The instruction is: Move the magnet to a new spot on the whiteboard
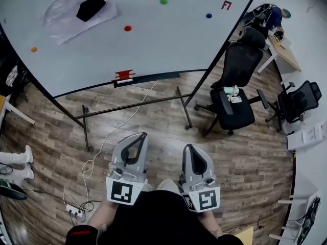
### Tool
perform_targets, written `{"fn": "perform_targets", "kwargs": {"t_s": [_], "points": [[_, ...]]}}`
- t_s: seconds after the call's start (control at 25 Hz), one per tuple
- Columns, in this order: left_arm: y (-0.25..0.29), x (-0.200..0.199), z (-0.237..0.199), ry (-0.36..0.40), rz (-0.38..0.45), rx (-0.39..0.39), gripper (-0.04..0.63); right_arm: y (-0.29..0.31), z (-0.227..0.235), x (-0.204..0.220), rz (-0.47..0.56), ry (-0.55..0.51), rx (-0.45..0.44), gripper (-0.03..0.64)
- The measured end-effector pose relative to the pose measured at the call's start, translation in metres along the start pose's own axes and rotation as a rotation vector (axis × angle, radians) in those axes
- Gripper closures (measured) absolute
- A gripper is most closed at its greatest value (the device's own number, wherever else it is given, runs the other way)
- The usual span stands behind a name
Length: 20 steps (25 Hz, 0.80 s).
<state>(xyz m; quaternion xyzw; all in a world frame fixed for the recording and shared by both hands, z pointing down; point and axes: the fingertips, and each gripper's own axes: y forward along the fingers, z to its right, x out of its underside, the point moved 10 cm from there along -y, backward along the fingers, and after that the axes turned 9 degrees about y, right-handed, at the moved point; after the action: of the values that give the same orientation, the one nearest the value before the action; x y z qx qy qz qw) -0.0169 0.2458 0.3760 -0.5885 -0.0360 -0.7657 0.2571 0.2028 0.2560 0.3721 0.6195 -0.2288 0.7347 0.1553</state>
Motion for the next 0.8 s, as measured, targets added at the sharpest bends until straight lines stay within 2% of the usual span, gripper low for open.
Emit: {"fn": "perform_targets", "kwargs": {"t_s": [0.36,0.8], "points": [[-0.007,0.004,-0.010,0.014,-0.018,-0.065,0.594,0.014,0.001,0.004,-0.008,-0.003,-0.046,0.615],[0.012,0.017,-0.035,0.056,-0.060,-0.159,0.594,0.077,0.019,0.012,-0.009,0.030,-0.144,0.615]]}}
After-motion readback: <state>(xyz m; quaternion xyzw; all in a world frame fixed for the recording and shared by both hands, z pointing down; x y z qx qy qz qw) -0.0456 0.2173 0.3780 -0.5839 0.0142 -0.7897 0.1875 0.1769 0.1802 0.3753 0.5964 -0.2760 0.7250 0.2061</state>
